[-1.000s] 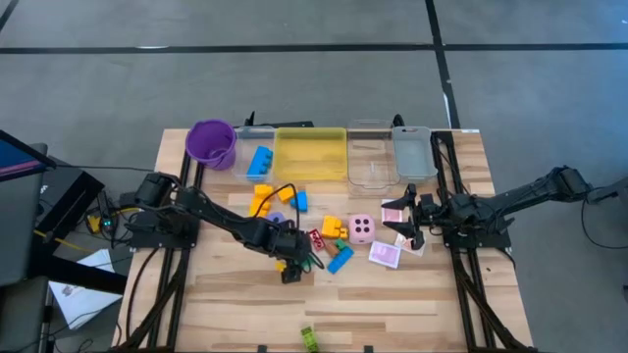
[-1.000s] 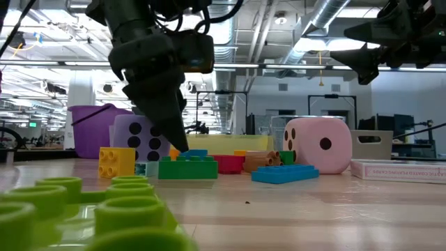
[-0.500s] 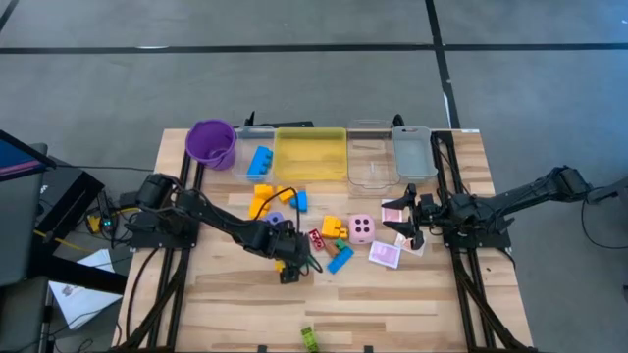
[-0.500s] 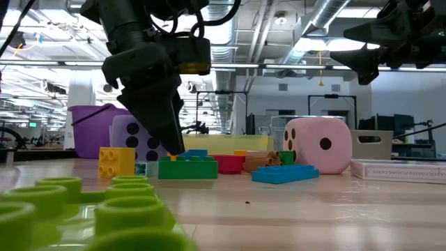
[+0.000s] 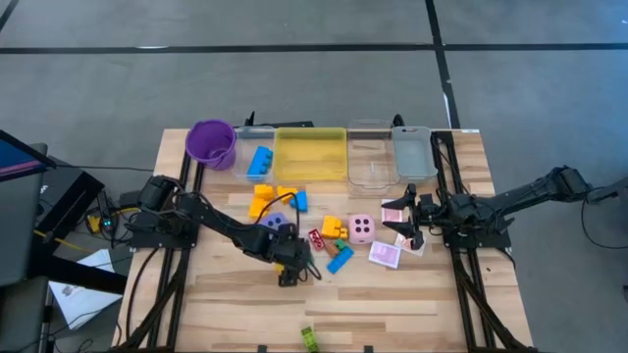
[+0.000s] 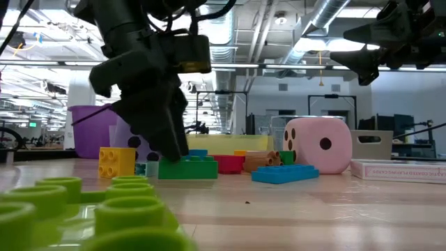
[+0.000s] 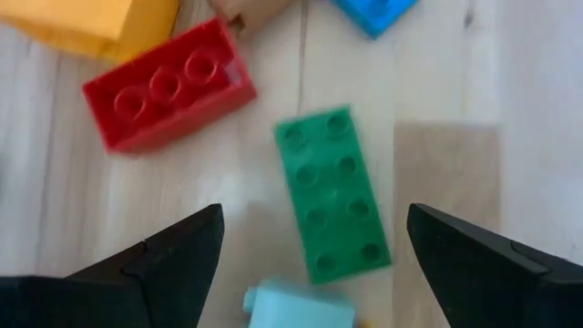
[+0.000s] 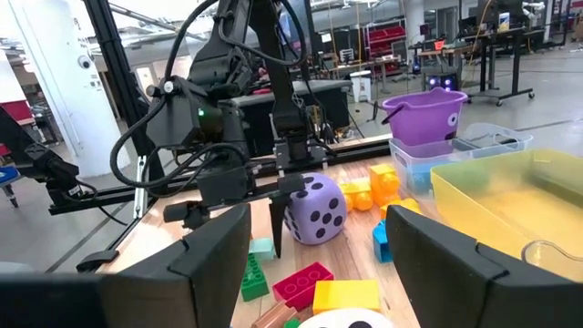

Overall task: Pick & Place Toys
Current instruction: Put the small green game piece into the gray bin

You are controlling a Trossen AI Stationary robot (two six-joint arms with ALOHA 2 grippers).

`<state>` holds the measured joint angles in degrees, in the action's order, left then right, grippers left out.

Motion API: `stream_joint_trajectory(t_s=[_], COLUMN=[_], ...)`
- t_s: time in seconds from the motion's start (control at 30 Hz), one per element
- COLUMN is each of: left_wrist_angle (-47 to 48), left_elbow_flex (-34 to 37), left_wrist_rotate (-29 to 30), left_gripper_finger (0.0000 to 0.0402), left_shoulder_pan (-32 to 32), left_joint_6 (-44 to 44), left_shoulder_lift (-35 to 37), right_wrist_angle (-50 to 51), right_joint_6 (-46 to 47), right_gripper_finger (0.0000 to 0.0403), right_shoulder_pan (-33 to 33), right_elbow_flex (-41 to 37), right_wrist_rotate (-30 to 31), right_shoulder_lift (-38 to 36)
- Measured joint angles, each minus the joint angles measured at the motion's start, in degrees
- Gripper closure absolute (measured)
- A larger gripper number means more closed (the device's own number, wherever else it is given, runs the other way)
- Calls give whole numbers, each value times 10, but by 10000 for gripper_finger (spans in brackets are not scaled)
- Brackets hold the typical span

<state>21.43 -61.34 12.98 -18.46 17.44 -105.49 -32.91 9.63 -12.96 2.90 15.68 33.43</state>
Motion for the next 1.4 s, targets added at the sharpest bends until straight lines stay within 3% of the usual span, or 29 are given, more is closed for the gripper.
stream_joint_trajectory(t_s=[0.23, 0.63, 0.87, 1.1, 1.27, 1.4], left_wrist_angle=[127, 6, -23, -57, -48, -45], left_elbow_flex=[4, 2, 2, 1, 1, 0], left_wrist_rotate=[54, 16, -17, -88, -89, -87], left_gripper_finger=[64, 64, 64, 64, 68, 100], left_shoulder_pan=[18, 19, 22, 41, 47, 47], left_joint_6=[63, -24, -104, -141, -145, -152], left_shoulder_lift=[8, 82, 42, -13, -16, -9], right_wrist_angle=[0, -1, -1, -1, -1, -1], right_joint_6=[0, 0, 0, 0, 0, 0], right_gripper_finger=[154, 154, 154, 154, 154, 154], right_shoulder_pan=[0, 0, 0, 0, 0, 0], right_elbow_flex=[0, 0, 0, 0, 0, 0], right_wrist_rotate=[0, 0, -1, -1, -1, -1], right_shoulder_lift=[0, 0, 0, 0, 0, 0])
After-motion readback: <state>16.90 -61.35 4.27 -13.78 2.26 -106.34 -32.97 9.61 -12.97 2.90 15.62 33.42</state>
